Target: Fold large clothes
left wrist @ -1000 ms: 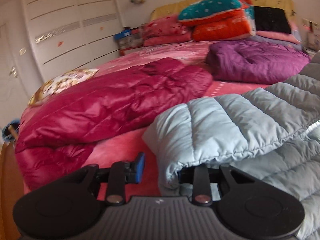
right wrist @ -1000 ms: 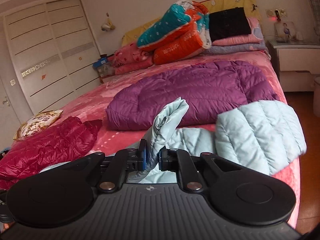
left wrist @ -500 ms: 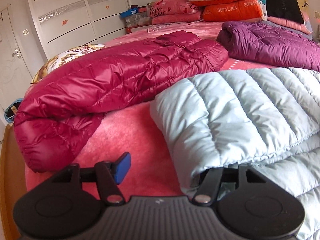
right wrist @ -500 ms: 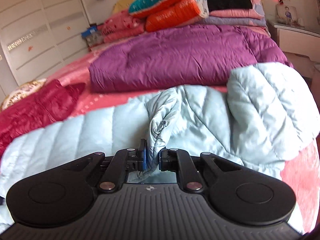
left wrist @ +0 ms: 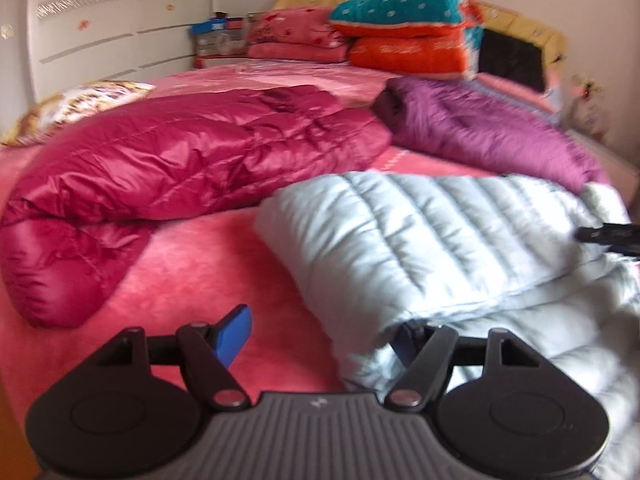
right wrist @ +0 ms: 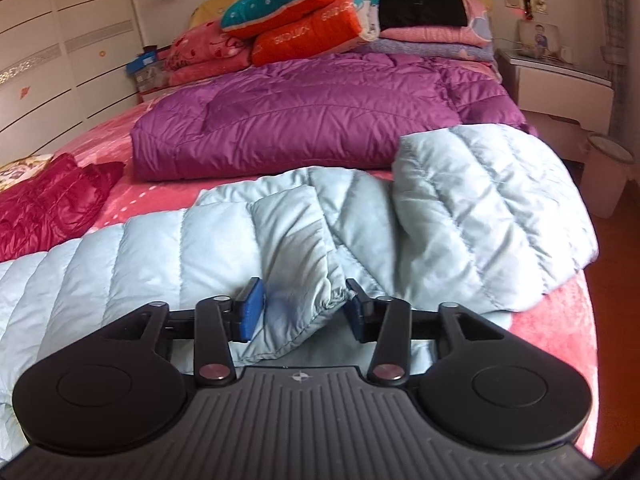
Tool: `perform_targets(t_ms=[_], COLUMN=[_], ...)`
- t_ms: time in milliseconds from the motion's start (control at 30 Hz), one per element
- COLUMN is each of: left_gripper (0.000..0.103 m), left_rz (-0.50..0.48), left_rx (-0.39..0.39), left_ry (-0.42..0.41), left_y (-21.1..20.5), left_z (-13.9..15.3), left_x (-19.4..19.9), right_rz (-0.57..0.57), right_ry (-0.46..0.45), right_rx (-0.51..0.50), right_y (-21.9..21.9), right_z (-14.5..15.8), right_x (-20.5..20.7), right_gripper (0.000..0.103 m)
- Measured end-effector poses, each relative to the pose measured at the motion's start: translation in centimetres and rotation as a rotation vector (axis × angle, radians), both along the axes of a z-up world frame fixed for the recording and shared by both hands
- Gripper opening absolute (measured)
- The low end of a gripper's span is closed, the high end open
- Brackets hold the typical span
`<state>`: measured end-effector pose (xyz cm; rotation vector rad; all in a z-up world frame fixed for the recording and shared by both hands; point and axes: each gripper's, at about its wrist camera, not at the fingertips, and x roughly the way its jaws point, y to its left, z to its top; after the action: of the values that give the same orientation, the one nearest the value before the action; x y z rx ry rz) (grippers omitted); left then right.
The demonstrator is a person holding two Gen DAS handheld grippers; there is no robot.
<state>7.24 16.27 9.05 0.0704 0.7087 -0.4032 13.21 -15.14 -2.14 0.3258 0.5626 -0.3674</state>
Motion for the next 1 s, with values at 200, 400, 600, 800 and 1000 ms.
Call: perform_targets(t_ms=[200,400,600,800,1000], left_gripper=[0.072,0.073,0.074,0.062,0.057], left_rz=[-0.090,-0.146,-0.163,-0.084,-0.048], left_rx=[-0.141,-0.368,-0.437,-0.318,-0.283], left_ry=[-0.041,-0.097,-0.022,0.150,0.185], left_y=[0.8,1.2,-1.3,-3.5,-4.0], left_z=[1.1,2.6,1.5,-1.8,-3.1], left_x=[-0.9,-0.7,1.3,3.5,4.1], right_rz=[-0.073,-0.003,0.201,0.274,0.236], right_ry=[-0.031,-0.127,-0.142,-0.022,0.024], right_rx=[0.010,-0.027,-0.074,-0.099,-0.044], right_y=[-0.8,1.0,4.9,6.5,5.5], right_z=[0.7,2.8,3.1,1.0,-1.3], right_x=[-1.6,-3.7,-1.8,0.6,1.1], right_gripper=[0.063,0.076,0.089,0.090,0.100])
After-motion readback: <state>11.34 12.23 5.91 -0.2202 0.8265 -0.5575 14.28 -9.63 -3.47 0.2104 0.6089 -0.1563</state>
